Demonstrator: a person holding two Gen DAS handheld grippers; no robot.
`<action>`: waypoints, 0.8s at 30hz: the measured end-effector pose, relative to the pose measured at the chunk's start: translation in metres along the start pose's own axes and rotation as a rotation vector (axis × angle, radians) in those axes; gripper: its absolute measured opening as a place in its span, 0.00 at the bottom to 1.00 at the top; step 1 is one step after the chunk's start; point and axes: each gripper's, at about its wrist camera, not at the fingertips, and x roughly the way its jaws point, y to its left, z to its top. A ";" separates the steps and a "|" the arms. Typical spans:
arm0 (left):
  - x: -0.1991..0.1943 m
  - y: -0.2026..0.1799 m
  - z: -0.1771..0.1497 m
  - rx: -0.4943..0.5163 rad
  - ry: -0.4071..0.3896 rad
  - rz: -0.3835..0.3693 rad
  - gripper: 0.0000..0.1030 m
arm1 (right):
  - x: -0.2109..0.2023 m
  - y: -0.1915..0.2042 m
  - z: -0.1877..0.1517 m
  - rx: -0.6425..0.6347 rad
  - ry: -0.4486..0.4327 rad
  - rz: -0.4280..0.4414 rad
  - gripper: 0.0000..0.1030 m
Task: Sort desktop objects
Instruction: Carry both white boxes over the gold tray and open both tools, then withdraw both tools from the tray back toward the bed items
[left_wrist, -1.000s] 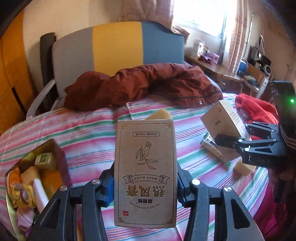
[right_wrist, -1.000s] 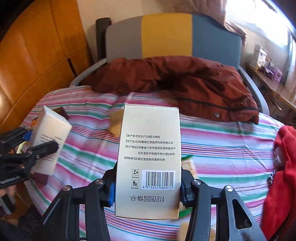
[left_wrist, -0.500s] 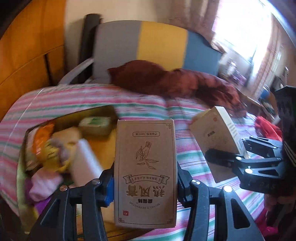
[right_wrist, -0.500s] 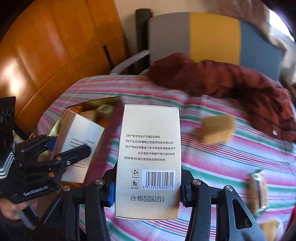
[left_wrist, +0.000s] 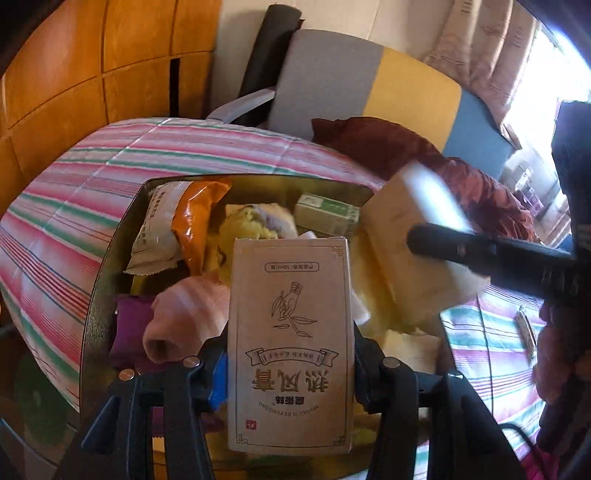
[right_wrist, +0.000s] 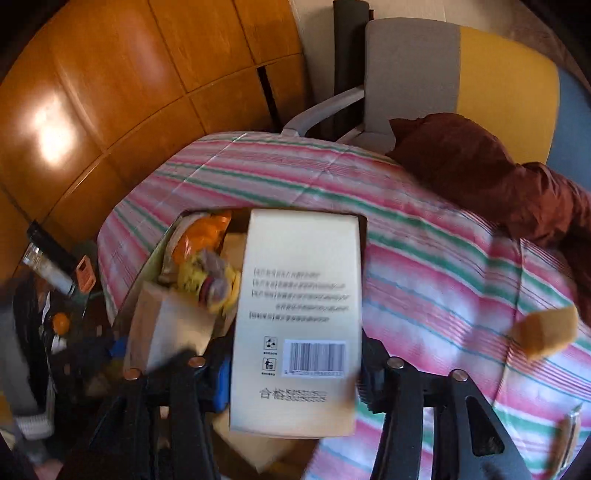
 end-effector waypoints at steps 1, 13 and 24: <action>0.002 0.001 0.000 -0.001 0.003 0.002 0.51 | 0.003 -0.001 0.003 0.013 -0.003 -0.005 0.62; 0.044 -0.002 0.006 -0.013 0.055 -0.009 0.58 | -0.030 -0.015 -0.044 0.090 -0.030 -0.071 0.73; -0.003 0.014 -0.007 -0.043 -0.030 -0.009 0.81 | -0.060 -0.032 -0.109 0.174 -0.041 -0.112 0.78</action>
